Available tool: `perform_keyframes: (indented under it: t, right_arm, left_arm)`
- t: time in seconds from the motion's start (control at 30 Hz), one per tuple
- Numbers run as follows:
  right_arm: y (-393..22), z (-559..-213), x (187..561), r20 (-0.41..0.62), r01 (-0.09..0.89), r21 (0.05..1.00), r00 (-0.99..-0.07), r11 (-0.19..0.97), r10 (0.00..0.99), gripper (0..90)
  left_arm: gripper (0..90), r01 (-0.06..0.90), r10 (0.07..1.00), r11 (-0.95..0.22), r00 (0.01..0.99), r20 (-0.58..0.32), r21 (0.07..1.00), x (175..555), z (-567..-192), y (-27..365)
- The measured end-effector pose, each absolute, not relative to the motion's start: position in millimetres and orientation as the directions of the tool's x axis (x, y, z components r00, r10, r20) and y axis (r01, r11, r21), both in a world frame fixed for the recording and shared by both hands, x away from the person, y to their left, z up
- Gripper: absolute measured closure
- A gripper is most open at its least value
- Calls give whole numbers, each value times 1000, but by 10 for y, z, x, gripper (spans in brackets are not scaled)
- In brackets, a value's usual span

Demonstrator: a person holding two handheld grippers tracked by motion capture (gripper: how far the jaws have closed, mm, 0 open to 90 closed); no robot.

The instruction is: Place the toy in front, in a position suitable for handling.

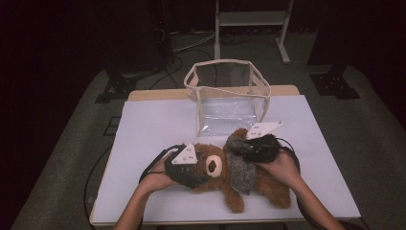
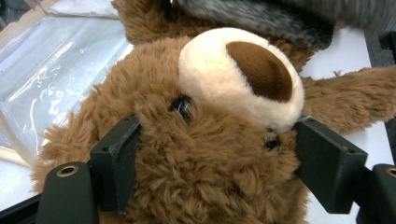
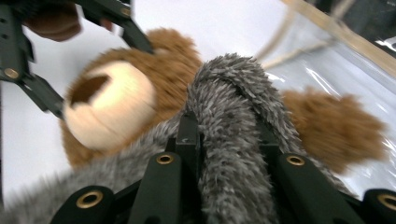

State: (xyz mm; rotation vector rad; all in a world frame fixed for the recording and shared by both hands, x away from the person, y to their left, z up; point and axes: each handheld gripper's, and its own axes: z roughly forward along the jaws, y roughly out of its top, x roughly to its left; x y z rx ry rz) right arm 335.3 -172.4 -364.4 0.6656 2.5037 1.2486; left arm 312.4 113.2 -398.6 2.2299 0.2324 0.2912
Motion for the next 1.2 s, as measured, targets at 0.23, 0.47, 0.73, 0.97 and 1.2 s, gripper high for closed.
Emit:
perform_keyframes:
  t: [0.23, 0.47, 0.73, 0.97, 1.2]
  right_arm:
    - [-2192, -3701, 3337, 19, 347, 824, -807, 447, 590, 706]
    - [-2227, -3747, 3258, 35, 348, 829, -814, 438, 580, 708]
    - [-1951, -3646, 3231, 20, 299, 837, -853, 458, 521, 709]
    - [-1915, -3656, 3286, 15, 296, 834, -855, 465, 518, 708]
    - [-2416, -3773, 3291, 80, 378, 844, -790, 381, 608, 708]
  left_arm:
    - [225, 62, 264, -621, 955, 134, 782, 3135, -3940, 1152]
    - [275, 56, 248, -566, 963, 105, 823, 3121, -3808, 1214]
    - [300, 67, 226, -572, 971, 79, 817, 3115, -3887, 1161]
    - [293, 42, 219, -589, 970, 109, 807, 3104, -3902, 1170]
    - [269, 23, 219, -608, 966, 140, 794, 3087, -3916, 1144]
